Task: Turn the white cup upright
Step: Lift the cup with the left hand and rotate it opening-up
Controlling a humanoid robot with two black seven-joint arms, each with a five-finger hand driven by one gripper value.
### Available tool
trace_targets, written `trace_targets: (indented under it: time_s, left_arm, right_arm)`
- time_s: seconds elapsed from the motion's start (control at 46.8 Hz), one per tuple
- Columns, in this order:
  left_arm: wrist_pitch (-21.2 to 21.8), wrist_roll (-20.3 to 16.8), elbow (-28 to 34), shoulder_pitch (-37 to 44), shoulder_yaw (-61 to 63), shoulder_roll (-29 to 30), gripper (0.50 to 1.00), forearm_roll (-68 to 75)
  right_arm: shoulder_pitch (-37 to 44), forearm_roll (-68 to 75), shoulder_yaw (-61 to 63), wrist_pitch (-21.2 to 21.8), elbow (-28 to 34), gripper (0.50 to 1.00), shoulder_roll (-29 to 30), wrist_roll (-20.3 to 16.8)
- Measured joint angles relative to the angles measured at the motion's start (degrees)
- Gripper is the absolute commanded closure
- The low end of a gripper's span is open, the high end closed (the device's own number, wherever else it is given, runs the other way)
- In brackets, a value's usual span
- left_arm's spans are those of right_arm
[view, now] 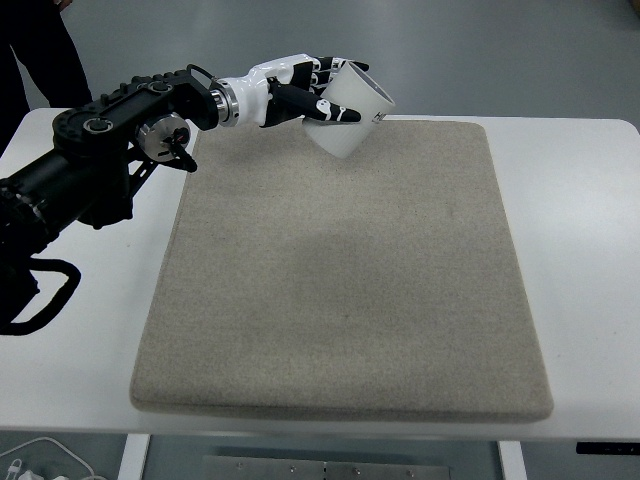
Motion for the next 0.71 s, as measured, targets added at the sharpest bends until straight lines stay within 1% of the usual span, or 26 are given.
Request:
trace_targets:
  time_s: [0.15,0.385,0.706]
  left_arm:
    - [-0.78,-2.82,0.19,2.54,-3.44,0.17,0.855,0.02]
    - [-0.99,-9.0,0.15,7.2,-7.32,0.34,0.853,-0.01]
    - [-1.42,-20.83,0.02,11.41,-6.98,0.25,0.853,0.72]
  right_arm:
    - [0.01,0.0,0.0,0.0,0.0,0.57,0.0,0.0]
    - [0.0,0.0,0.0,0.0,0.0,0.57,0.0,0.0]
    - [0.0,0.0,0.0,0.0,0.0,0.57,0.0,0.0]
